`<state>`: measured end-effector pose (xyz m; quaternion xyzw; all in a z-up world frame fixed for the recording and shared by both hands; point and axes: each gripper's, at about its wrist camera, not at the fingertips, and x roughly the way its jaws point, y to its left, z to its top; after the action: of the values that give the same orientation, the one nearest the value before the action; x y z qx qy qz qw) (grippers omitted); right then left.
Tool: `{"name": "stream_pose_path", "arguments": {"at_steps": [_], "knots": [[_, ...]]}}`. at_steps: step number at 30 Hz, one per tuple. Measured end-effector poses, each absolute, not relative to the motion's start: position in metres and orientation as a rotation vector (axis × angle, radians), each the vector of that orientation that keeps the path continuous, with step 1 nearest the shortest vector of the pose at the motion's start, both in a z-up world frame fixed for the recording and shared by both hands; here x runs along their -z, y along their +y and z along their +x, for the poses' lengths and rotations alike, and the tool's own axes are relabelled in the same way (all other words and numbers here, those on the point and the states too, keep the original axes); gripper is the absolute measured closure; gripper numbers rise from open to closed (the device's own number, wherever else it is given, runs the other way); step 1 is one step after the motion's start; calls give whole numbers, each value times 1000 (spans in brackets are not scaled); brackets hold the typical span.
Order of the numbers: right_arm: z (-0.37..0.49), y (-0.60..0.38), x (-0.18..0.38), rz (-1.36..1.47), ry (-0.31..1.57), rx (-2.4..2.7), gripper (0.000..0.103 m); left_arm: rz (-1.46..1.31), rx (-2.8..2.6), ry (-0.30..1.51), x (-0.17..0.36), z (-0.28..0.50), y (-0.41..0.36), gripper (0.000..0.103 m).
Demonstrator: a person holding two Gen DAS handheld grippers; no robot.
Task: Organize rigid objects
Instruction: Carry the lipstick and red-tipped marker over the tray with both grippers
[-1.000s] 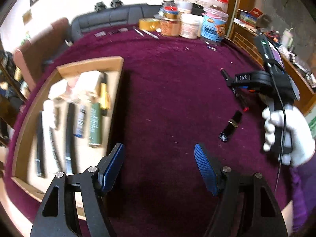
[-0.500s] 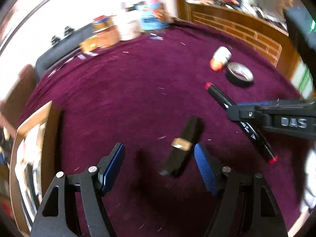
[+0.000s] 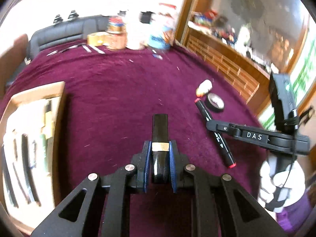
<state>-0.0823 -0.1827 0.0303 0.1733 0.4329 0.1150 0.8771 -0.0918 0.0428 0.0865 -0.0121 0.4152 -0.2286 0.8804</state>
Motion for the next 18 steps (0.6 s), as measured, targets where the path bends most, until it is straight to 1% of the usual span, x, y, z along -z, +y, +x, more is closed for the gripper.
{"name": "stream_pose_path", "arguments": {"at_steps": [8,12,18], "knots": [[-78,-119,-62,380,917,-448,90,-205,282,824,-95,-111,157,89],[-74,-78,-71,388,935,-545,90,-305,158,849,-81,-109,216,89],[-59,-1,-66,374,1007,-657,90,-382,52,905,-48,-96,259,89]]}}
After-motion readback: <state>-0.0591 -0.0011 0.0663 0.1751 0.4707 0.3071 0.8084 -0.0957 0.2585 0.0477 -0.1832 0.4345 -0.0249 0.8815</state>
